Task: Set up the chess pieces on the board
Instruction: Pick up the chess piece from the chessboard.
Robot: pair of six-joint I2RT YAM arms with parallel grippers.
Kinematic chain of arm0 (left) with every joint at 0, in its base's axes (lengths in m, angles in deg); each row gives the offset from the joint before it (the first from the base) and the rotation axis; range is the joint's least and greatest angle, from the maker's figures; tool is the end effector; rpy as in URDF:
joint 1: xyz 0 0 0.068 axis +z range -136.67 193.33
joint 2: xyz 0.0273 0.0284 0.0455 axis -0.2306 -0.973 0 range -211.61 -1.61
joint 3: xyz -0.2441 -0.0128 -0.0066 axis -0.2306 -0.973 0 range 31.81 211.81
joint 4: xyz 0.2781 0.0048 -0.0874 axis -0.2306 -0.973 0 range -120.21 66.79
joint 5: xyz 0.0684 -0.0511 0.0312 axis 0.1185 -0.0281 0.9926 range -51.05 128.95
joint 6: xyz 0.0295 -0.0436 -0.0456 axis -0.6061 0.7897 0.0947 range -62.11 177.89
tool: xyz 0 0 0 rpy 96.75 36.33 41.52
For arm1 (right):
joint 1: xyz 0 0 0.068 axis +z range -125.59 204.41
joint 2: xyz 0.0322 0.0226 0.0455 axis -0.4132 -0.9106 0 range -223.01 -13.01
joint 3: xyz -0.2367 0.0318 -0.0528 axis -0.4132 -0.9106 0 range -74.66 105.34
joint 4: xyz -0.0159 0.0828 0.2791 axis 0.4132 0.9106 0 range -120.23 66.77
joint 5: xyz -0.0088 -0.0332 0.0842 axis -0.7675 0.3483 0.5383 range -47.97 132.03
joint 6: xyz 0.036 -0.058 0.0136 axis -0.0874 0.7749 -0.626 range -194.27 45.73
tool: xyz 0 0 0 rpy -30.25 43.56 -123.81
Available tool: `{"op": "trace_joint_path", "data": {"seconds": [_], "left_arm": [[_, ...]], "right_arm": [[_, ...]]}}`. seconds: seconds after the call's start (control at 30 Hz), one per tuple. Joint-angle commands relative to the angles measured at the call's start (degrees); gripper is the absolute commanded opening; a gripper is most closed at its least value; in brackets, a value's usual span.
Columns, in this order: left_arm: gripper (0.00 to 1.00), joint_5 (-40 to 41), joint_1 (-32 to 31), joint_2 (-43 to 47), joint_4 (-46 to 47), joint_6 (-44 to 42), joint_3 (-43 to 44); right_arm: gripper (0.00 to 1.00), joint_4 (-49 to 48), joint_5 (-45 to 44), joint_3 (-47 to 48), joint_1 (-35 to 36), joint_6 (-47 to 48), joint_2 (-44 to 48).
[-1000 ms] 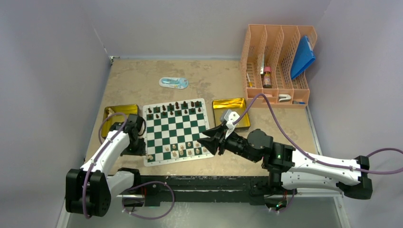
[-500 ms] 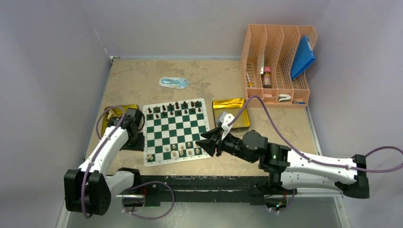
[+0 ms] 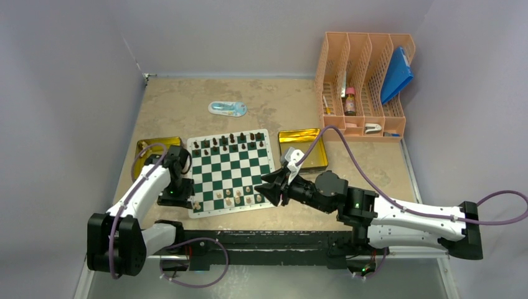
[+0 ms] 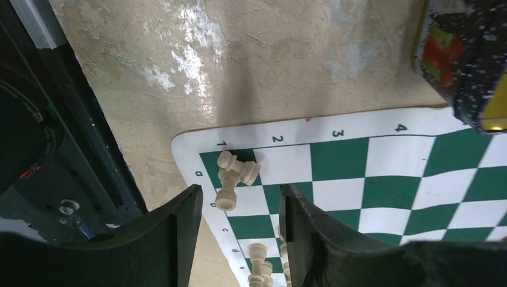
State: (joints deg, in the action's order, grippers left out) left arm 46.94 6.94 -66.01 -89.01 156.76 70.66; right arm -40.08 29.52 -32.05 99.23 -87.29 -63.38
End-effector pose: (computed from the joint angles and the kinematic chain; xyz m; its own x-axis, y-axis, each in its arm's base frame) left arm 0.1909 -0.0135 0.1299 0.0410 -0.9892 -0.1409 -0.9991 -0.0417 0.0020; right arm 0.0857 0.2689 0.3211 -0.1903 0.1388 -0.9719 -0.8649 0.4447 0.2329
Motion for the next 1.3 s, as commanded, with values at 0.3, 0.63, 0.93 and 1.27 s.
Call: {"op": "trace_joint_path", "data": {"seconds": [0.3,0.63,0.93,1.27], "left_arm": [[0.52,-0.9,0.3,-1.3,7.7,-5.2,-3.0],[0.49,0.0,0.3,-0.9,6.4,-6.2,-4.1],[0.46,-0.4,0.3,-0.6,8.1,-7.7,-5.4],[0.46,-0.4,0.2,-1.3,11.0,-11.1,-6.4]], "right_arm": [[0.42,-2.9,-0.6,2.7,0.0,0.5,-1.2],[0.42,-2.6,-1.1,3.3,0.0,1.3,-1.7],[0.42,-3.3,-0.3,3.3,0.0,0.9,-2.4],[0.42,-4.5,0.1,3.3,0.0,0.7,-3.2]]}}
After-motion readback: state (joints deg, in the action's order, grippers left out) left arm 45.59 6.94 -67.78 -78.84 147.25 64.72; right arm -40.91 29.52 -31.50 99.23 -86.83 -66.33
